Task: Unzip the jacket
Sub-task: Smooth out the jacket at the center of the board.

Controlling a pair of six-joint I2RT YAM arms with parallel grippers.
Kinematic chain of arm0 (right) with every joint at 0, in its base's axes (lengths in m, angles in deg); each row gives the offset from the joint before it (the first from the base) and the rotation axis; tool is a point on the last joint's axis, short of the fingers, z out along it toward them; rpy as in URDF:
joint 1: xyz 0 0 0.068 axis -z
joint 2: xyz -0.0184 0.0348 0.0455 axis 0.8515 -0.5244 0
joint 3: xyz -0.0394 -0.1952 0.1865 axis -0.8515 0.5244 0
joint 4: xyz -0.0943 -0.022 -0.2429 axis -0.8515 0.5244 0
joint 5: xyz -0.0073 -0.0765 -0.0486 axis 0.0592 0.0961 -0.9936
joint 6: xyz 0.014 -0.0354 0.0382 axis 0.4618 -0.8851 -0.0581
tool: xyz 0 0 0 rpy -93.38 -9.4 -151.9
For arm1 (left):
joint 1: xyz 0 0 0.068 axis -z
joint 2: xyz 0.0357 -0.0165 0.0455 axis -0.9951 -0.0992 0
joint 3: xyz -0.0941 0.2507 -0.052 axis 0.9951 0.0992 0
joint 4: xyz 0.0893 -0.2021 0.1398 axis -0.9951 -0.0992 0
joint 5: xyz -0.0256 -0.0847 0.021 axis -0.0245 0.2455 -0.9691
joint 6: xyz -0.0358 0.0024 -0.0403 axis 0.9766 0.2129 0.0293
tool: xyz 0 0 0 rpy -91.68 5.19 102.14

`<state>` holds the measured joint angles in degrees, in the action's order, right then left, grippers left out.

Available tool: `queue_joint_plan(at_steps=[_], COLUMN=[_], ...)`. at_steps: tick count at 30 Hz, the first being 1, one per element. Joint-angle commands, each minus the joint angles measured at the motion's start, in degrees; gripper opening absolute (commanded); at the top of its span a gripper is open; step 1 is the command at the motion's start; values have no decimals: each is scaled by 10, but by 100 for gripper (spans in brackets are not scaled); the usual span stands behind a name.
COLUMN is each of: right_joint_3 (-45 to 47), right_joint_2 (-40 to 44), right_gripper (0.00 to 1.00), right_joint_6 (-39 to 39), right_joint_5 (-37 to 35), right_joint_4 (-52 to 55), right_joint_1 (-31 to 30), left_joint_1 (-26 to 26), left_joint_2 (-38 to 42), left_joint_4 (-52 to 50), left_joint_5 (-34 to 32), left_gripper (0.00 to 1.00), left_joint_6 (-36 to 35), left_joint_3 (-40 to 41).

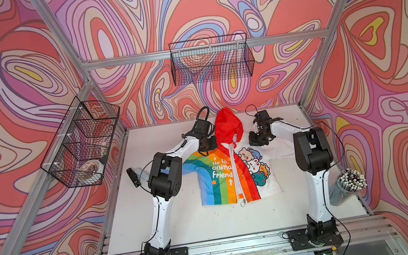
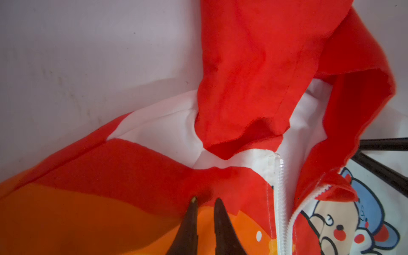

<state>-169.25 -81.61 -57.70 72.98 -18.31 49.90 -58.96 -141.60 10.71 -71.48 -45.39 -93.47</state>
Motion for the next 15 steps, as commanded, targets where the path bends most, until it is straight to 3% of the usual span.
queue_joint_plan(at_steps=[1,15], right_joint_3=[-13,-2], right_joint_2=[-23,-38], right_gripper=[8,8], right_joint_6=[-11,-1], right_joint_5=[-21,-59], right_joint_4=[17,36], right_joint_1=[4,19], left_joint_1=[-13,-54], left_joint_2=[-19,-20], left_joint_4=[-23,-41], left_joint_5=[-13,-60], left_gripper=[17,14], left_joint_6=[7,37], left_joint_3=[3,73])
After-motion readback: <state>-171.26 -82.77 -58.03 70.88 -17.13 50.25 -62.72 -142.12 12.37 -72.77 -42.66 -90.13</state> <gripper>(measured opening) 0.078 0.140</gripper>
